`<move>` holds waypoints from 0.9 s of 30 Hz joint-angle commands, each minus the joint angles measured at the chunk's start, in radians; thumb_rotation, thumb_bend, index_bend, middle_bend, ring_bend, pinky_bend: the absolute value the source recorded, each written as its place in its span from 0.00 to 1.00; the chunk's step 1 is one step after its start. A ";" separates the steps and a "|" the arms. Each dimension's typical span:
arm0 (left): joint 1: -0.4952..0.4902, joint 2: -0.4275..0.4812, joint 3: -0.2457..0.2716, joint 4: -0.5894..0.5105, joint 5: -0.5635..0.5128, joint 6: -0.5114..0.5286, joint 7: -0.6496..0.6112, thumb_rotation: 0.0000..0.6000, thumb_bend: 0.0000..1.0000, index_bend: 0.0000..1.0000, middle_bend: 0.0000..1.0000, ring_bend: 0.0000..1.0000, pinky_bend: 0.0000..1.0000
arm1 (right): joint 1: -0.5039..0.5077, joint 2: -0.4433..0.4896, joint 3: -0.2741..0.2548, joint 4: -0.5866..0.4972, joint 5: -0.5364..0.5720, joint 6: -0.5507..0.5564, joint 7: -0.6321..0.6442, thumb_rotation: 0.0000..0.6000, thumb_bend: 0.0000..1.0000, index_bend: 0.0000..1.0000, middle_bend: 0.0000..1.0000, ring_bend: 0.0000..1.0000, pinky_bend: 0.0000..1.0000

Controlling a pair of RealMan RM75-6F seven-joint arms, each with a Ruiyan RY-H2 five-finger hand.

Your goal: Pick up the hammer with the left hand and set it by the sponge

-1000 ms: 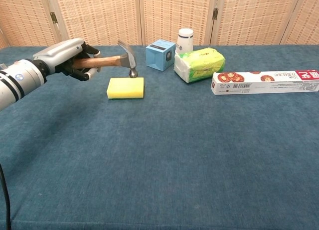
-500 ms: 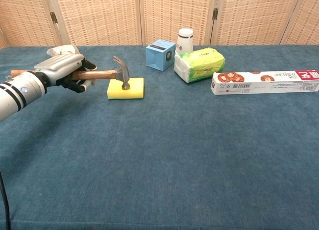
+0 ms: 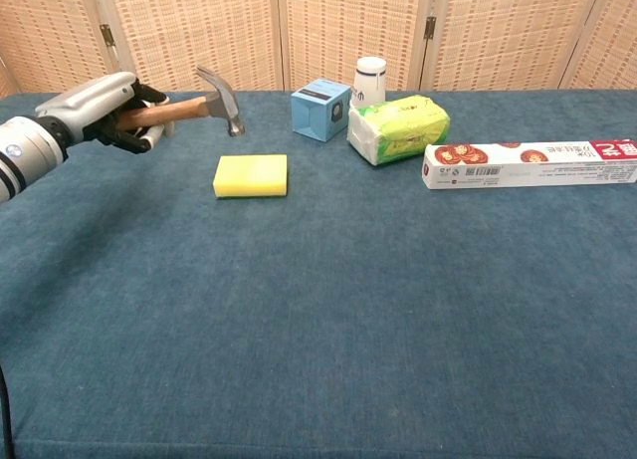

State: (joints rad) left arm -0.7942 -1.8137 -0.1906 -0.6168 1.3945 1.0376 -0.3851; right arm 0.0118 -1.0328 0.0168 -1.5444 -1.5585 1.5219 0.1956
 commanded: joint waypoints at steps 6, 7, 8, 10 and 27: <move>-0.014 -0.076 0.034 0.101 0.004 -0.067 0.069 1.00 0.73 0.79 0.82 0.80 0.98 | -0.002 0.004 0.001 -0.007 0.010 -0.005 -0.007 1.00 0.35 0.10 0.38 0.21 0.24; -0.015 -0.085 0.041 0.116 0.009 -0.072 0.078 1.00 0.73 0.79 0.82 0.80 0.98 | -0.002 0.004 0.001 -0.007 0.011 -0.006 -0.008 1.00 0.35 0.10 0.38 0.21 0.24; -0.016 -0.092 0.048 0.128 0.014 -0.076 0.083 1.00 0.73 0.79 0.82 0.80 0.98 | -0.003 0.004 0.001 -0.008 0.012 -0.006 -0.008 1.00 0.35 0.10 0.38 0.21 0.24; -0.015 -0.102 0.054 0.145 0.021 -0.071 0.077 1.00 0.73 0.79 0.82 0.80 0.98 | -0.004 0.005 0.002 -0.008 0.012 -0.003 -0.008 1.00 0.35 0.10 0.38 0.21 0.24; 0.089 0.101 0.138 -0.164 0.114 0.101 -0.010 1.00 0.73 0.79 0.83 0.80 0.98 | -0.002 -0.007 0.000 0.010 -0.010 0.005 0.011 1.00 0.35 0.10 0.38 0.21 0.24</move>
State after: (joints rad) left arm -0.7297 -1.7491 -0.0804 -0.7311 1.4908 1.1329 -0.4089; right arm 0.0101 -1.0402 0.0163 -1.5341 -1.5686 1.5273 0.2066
